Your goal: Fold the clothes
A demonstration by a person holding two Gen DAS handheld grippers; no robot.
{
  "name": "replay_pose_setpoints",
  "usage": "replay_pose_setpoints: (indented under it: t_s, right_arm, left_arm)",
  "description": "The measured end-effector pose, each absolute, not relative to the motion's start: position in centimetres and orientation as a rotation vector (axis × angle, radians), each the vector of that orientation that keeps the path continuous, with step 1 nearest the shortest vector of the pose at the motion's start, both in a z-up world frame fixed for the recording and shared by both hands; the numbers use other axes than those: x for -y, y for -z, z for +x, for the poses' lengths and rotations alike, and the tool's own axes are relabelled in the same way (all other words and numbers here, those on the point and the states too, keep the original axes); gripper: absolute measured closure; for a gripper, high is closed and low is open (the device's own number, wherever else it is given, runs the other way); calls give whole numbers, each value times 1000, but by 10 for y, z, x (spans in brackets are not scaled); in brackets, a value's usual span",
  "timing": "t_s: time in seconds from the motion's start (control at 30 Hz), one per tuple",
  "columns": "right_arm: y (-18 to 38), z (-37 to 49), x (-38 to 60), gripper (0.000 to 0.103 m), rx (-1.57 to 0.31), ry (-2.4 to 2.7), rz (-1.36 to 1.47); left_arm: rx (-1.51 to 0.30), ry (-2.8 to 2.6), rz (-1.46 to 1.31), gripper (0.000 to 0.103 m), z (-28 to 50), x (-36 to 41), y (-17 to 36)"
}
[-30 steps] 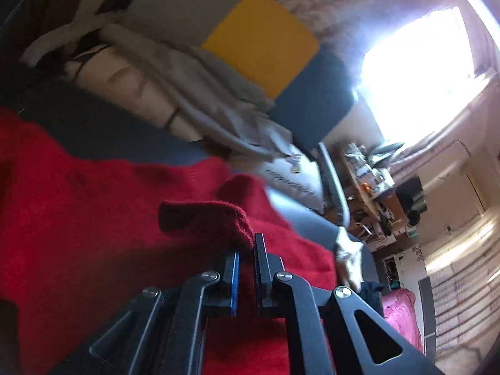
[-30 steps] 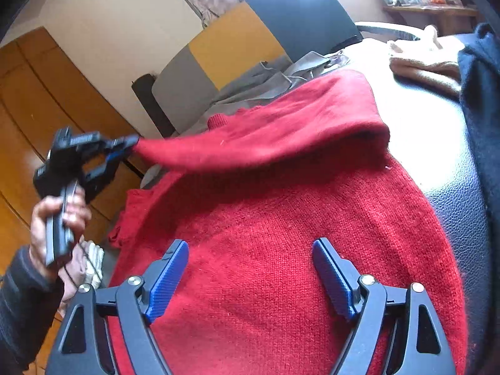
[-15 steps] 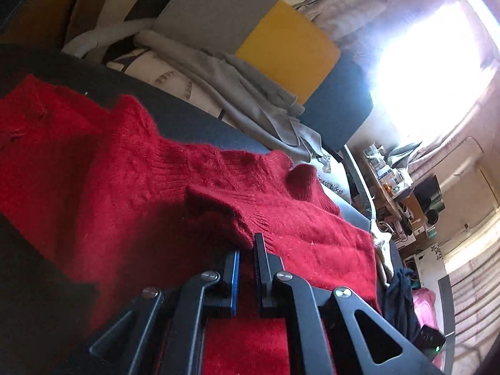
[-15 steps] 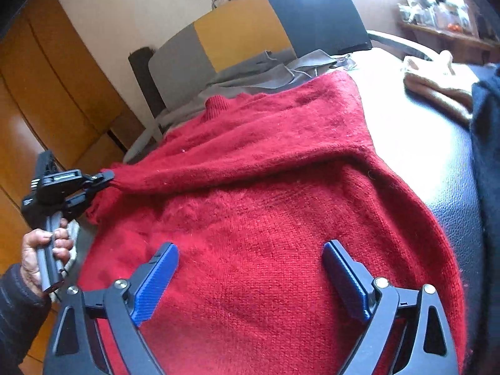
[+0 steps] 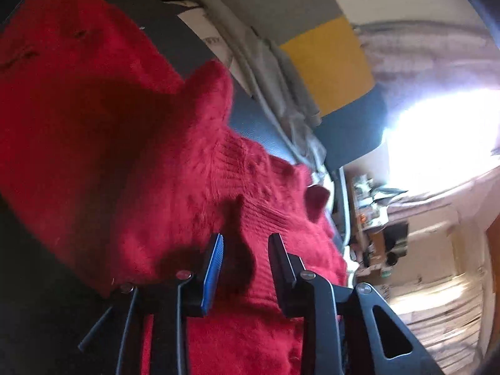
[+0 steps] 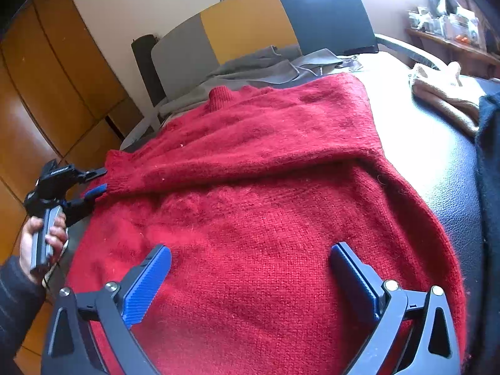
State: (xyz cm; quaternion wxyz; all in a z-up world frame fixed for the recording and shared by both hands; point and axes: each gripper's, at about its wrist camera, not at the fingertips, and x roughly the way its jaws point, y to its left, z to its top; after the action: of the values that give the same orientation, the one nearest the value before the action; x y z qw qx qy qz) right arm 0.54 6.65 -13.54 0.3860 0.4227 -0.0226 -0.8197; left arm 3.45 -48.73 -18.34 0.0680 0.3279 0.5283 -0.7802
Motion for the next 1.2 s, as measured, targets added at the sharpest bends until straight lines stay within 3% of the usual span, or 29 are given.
replay_pose_setpoints:
  t_s: [0.2,0.23,0.27,0.43,0.57,0.73,0.8,0.83,1.0,1.07,1.2]
  right_arm:
    - [130,6,-57,0,-20,2121,1116]
    - [126,5,-57,0,-20,2130,1114]
    - [122,3,-56,0,-20,2138,1112]
    - [93,-21,-60,0,25,2200,1036]
    - [77,-60,-50,0,15,2213,993]
    - [98,-107,-25,0,0,2202,1108]
    - [107,-112,-23,0,30,2198,1147]
    - [111,-112,-24,0,48,2195,1159]
    - [130,-95,-22,0,-2,2201,1133]
    - [131,-90,-22,0,-14,2212,1112]
    - [130,-90,-23,0,4,2217,1116]
  left_arm:
    - [-1245,2433,1195,77,-23,464,173]
    - [-1191,2443,1200,87,-27,461,171]
    - [-1165,2457,1186,94,-29,461,166]
    - [-1117,2541,1008,101,-27,473,130]
    - [-1049,2536,1016,101,-38,488,122]
    - [-990,2482,1091,101,-36,493,131]
    - [-1106,2465,1115,94,-28,497,141]
    - [-1124,2448,1144,84,-25,499,146]
    - [-1286,2458,1217,76,-19,505,165]
    - [-1289,2481,1242,68,-25,501,166]
    - [-1158,2507,1347,67,-46,477,170]
